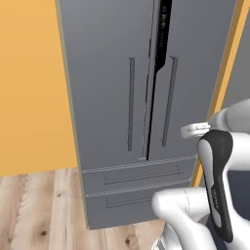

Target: Retrieve the kiwi and mango from the fridge and place them into the bowl on the dining table.

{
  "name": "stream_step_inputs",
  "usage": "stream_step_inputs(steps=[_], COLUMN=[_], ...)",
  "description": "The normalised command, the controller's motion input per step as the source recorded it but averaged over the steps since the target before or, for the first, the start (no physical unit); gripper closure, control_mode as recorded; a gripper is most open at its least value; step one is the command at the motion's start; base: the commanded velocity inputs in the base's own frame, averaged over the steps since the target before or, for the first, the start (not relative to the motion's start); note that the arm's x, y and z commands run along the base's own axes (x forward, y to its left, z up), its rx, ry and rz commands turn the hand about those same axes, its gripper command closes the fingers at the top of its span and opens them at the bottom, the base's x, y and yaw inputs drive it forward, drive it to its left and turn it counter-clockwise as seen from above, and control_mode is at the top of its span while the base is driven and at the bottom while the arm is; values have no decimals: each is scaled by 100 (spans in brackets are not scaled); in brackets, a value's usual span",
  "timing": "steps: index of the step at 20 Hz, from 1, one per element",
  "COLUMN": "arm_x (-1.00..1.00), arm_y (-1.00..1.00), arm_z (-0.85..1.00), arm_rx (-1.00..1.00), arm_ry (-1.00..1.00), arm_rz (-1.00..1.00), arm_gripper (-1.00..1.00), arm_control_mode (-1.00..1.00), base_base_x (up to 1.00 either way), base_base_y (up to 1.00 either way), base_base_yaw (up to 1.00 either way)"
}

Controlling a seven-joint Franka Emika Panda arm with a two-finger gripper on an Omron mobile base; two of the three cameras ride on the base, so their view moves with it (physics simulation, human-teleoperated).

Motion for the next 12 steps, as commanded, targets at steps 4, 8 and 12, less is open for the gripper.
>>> stream_step_inputs(steps=[4, 8, 12], arm_x=[32, 45, 62], arm_y=[-20, -22, -16], arm_z=[13, 26, 29], arm_rx=[0, 0, 0], arm_ry=[0, 0, 0], arm_rz=[0, 0, 0], arm_gripper=[-100, -100, -100], arm_control_mode=[-100, -100, -100], base_base_x=[0, 0, 0], base_base_y=[0, 0, 0], base_base_yaw=[0, 0, 0])
